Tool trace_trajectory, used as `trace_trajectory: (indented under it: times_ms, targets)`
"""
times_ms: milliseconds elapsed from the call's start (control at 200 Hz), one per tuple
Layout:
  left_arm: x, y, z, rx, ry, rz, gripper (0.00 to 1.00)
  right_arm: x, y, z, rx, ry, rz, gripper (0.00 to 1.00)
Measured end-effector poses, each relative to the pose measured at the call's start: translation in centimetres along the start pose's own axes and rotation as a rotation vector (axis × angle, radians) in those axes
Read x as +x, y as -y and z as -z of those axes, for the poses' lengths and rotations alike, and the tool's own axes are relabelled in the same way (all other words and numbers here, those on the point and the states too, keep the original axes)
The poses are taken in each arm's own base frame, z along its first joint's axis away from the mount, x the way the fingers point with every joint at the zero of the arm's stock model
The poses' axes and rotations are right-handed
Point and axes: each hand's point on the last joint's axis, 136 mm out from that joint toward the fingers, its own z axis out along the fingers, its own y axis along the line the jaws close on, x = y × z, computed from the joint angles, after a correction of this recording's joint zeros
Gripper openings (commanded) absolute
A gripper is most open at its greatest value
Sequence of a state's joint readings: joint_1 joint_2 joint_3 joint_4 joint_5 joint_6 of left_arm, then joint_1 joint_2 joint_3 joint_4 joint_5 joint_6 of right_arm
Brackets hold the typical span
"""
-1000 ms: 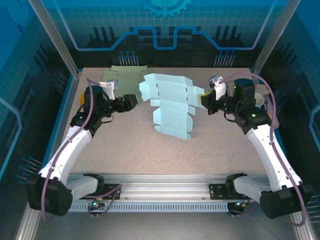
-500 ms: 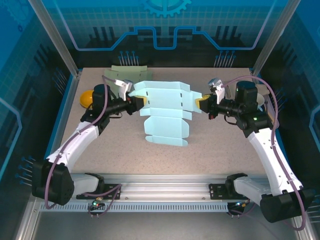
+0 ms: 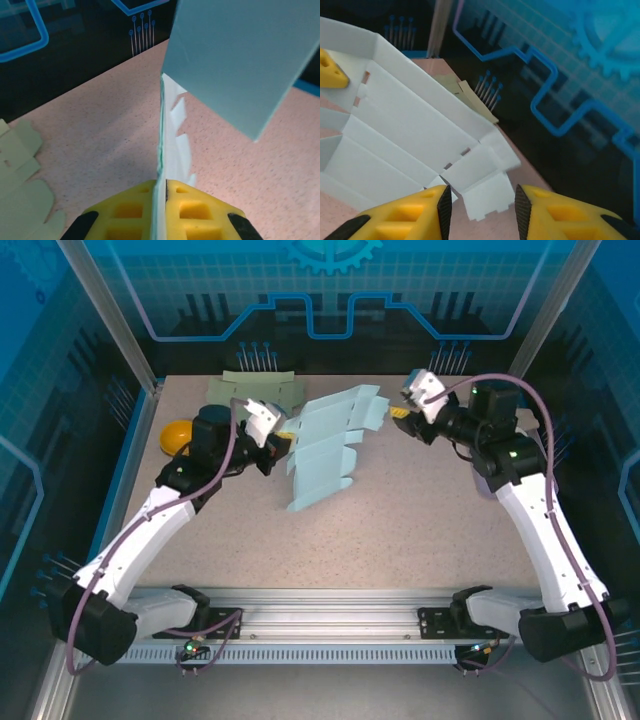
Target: Fold the paper box
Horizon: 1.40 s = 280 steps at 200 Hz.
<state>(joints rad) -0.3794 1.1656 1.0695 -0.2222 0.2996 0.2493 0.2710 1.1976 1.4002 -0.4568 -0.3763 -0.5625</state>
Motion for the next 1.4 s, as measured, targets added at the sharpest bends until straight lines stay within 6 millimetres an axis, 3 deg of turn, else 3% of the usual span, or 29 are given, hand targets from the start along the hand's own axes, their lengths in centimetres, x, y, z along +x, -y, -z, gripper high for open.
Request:
trace_trajectory:
  times_ms: [160,275,375,730,1050,1130,1200,1401]
  targets:
    - [0.4,0.6,0.6,-0.043,-0.024,-0.106,0.0,-1.6,-4.4,-4.1,-0.181,0.015,0.3,0.4]
    - [1.0,0.6,1.1,-0.066,-0.033,-0.158,0.0,-0.1,-5.4,-6.9,-0.254,-0.029,0.405,0.39]
    - [1.8,1.0,1.1,-0.065,-0.053,-0.192,0.0,1.8,-5.9,-8.2,-0.294,-0.087,0.451,0.38]
    - [2.6,1.3,0.8,-0.063,-0.069,-0.245,0.0,3.9,-6.6,-7.7,-0.367,-0.177,0.51,0.36]
    - [3.1,1.9,0.9,-0.051,-0.068,-0.256,0.0,6.2,-7.1,-8.6,-0.409,-0.249,0.51,0.32]
    - [3.1,1.9,1.0,-0.051,-0.067,-0.256,0.0,6.5,-7.1,-8.6,-0.413,-0.261,0.507,0.23]
    - [3.1,2.0,1.0,-0.051,-0.067,-0.256,0.0,6.6,-7.1,-8.5,-0.416,-0.268,0.508,0.01]
    - [2.9,2.2,1.3,-0.048,-0.055,-0.241,0.47,6.8,-6.8,-7.5,-0.419,-0.321,0.517,0.0]
